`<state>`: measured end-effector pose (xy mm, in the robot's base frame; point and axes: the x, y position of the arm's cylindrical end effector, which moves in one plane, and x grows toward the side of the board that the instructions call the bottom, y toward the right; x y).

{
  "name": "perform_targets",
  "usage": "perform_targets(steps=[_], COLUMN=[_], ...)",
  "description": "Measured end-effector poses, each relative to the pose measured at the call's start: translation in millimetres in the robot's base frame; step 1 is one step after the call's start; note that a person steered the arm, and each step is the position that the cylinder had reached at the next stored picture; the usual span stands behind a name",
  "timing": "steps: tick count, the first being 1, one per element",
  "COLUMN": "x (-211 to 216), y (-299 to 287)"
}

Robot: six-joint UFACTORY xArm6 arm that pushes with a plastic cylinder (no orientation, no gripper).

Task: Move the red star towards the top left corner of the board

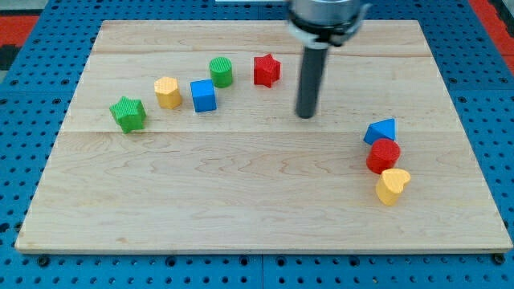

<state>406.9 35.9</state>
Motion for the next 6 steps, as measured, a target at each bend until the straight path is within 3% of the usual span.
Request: perform_targets(steps=[1,2,3,4,6], x=[-21,-34,-71,-95,-181], y=[-11,21,14,-25,-169])
